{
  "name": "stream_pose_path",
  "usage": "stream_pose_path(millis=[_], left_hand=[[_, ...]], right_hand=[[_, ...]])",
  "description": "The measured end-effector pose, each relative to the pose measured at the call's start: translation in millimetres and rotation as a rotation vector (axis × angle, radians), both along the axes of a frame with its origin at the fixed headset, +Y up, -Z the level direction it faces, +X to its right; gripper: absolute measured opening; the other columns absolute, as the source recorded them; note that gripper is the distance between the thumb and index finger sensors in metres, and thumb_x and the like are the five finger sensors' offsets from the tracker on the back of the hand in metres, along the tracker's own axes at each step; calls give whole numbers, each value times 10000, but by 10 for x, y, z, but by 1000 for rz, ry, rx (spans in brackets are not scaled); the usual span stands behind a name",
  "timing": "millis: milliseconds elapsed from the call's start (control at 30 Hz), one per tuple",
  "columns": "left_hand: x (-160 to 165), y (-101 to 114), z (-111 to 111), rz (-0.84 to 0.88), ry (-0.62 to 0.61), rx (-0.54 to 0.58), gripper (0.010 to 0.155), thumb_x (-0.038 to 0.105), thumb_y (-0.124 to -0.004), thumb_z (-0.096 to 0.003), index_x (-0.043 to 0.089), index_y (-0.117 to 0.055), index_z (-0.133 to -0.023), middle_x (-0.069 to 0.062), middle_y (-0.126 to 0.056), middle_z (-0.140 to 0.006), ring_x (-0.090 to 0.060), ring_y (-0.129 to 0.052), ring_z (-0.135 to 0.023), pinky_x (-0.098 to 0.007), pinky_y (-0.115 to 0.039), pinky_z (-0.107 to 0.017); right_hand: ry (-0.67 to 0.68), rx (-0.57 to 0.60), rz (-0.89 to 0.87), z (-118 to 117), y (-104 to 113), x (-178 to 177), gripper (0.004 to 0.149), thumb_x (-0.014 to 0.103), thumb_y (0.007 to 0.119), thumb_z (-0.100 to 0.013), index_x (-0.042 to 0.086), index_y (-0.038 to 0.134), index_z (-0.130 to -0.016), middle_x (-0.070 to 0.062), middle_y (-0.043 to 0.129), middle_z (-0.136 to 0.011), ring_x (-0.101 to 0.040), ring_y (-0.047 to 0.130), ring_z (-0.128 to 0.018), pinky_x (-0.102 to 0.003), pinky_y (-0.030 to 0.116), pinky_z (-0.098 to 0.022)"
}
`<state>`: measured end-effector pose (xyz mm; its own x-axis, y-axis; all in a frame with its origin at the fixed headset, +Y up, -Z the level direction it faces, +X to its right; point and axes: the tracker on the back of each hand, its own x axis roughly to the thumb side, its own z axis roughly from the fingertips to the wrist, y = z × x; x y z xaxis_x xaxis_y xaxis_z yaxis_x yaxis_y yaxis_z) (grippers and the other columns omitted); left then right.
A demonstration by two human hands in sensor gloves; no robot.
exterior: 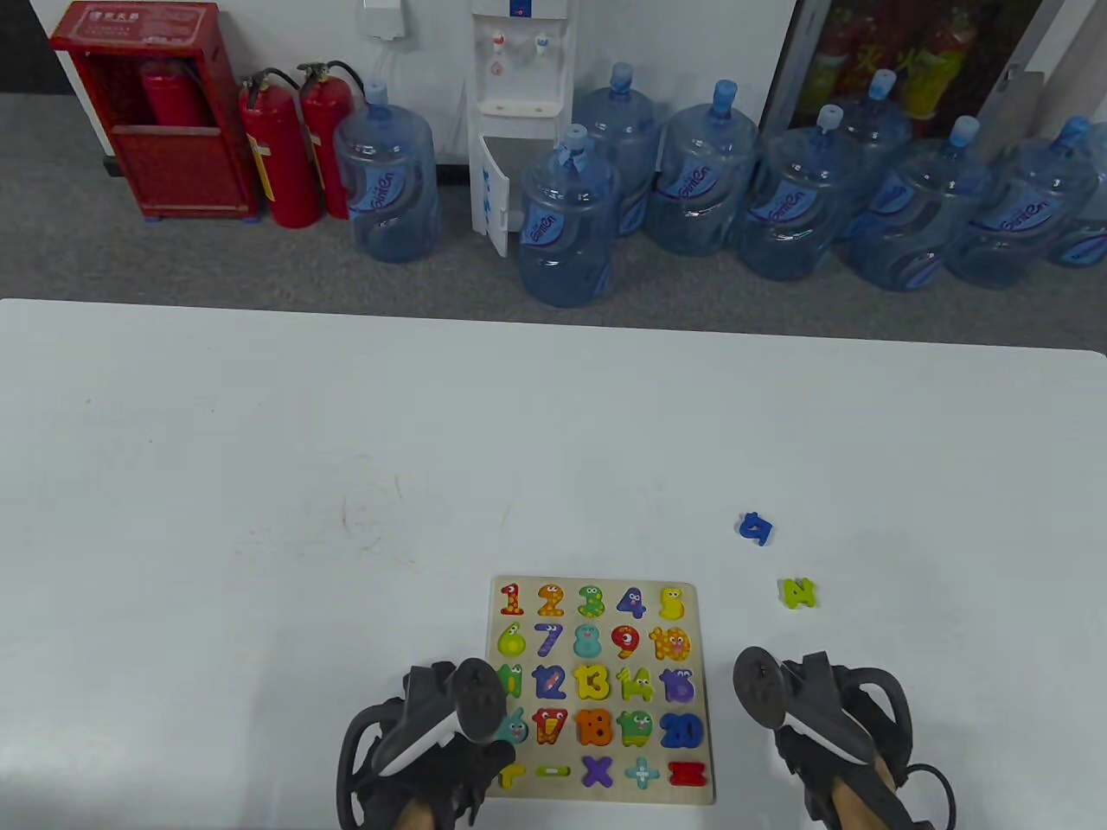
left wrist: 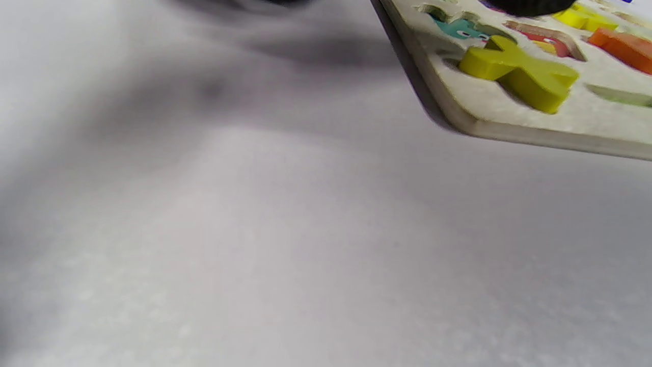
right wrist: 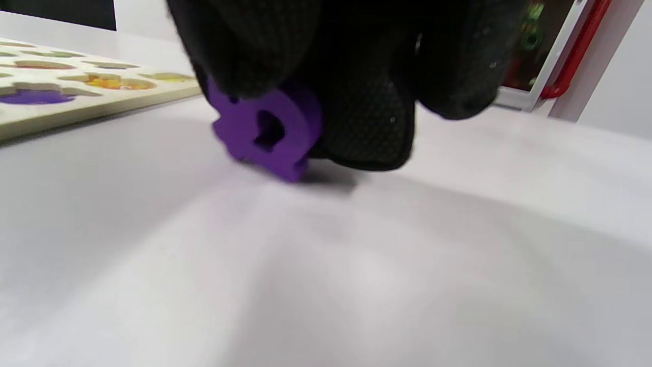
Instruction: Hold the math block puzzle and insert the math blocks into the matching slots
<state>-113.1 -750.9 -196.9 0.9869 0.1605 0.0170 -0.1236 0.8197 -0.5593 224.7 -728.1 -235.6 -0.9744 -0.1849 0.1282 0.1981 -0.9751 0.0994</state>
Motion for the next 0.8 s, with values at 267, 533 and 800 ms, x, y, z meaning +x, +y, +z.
stream_pose_path(millis=[267,533,800], left_hand=[[-1,1,-1,2,1,-1,863,561,-621,-382,196,-214,-1049,-133,-180,-1083,-472,-216,-1024,-659,-378,-736],[0,0,-3,1,1,-1,863,561,-622,-381,195,-215,-1049,-133,-181,-1083,-474,-217,-1023,-660,-379,-735],[1,1,-4,2,1,-1,863,561,-621,-381,195,-215,-1050,-133,-181,-1083,-473,-217,-1024,-660,-379,-735]], right_hand=[[22,-128,-67,10,-23,-13,477,191,732,-291,308,869,-732,33,953,-711,-183,988,-570,-427,787,-559],[4,-36,-43,10,-63,-54,476,191,716,-320,323,829,-763,37,907,-759,-179,952,-624,-427,752,-599],[-28,75,-34,18,-18,-33,508,199,700,-343,329,743,-833,44,811,-872,-184,903,-723,-444,723,-627]])
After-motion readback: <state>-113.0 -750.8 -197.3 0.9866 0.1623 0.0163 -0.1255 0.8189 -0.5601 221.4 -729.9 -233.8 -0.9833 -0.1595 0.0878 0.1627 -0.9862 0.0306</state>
